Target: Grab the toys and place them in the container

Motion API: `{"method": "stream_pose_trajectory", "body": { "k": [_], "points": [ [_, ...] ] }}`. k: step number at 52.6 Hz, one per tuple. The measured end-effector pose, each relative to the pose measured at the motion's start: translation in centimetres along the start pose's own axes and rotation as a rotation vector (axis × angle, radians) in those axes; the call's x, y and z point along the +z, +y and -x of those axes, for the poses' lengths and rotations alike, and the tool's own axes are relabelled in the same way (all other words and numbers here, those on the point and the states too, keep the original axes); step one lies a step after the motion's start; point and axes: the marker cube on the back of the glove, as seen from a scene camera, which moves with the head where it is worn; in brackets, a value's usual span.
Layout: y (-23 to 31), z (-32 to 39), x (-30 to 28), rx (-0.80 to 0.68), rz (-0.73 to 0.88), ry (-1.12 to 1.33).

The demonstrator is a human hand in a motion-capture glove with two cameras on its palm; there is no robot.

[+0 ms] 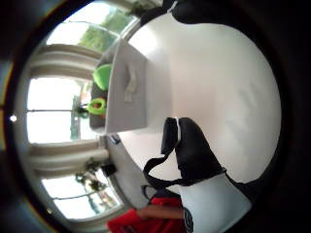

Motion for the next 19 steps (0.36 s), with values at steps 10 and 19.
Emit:
{"method": "stream_pose_trajectory", "body": {
  "k": [10, 19],
  "points": [
    [0.25, -0.36, 0.41, 0.009, 0.003, 0.002],
    [0.56, 0.00, 0.09, -0.004, -0.015, 0.031]
  ]
}}
